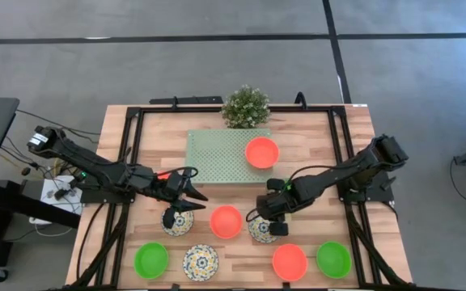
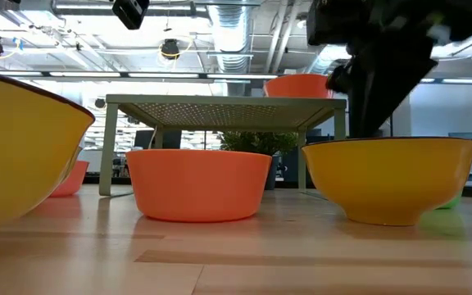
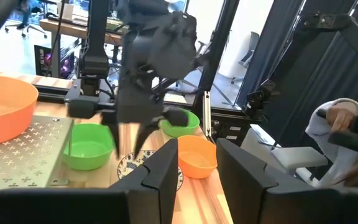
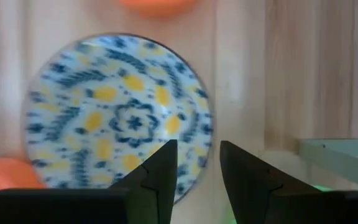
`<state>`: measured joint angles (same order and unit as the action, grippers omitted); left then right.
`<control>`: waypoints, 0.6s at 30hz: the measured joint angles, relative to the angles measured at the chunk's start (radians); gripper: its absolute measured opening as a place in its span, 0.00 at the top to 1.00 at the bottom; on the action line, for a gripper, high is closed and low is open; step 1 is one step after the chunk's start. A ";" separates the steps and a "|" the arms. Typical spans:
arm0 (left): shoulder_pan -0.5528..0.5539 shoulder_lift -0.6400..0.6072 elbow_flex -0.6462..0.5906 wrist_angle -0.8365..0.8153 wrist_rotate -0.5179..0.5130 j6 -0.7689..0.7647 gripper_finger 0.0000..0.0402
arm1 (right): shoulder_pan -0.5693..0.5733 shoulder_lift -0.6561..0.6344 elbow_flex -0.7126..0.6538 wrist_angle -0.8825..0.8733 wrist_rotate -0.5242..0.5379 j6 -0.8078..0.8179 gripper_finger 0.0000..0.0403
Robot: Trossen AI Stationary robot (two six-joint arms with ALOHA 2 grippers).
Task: Pick & Place Mini bowls
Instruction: Put the yellow patterned bowl on the shelf
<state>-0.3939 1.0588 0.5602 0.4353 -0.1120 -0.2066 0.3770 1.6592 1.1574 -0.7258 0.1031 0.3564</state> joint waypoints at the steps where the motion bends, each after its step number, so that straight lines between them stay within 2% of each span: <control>1: 0.000 0.000 0.000 0.000 0.000 0.000 0.72 | 0.006 -0.001 0.015 -0.004 0.001 0.026 0.71; 7: 0.000 0.000 0.000 0.000 0.000 0.000 0.72 | 0.051 -0.002 0.052 -0.014 0.022 0.154 0.71; 12: 0.000 0.000 0.000 0.000 0.000 0.000 0.72 | 0.091 -0.002 0.056 -0.070 0.016 0.359 0.71; 14: 0.000 0.000 0.000 -0.001 0.000 0.000 0.72 | 0.113 -0.002 0.056 -0.078 0.003 0.352 0.71; 18: 0.000 0.000 0.000 -0.001 0.000 0.000 0.72 | 0.169 -0.002 0.056 -0.021 -0.002 0.224 0.71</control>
<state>-0.3939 1.0588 0.5602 0.4347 -0.1120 -0.2068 0.5459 1.6576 1.2133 -0.7471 0.1012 0.5807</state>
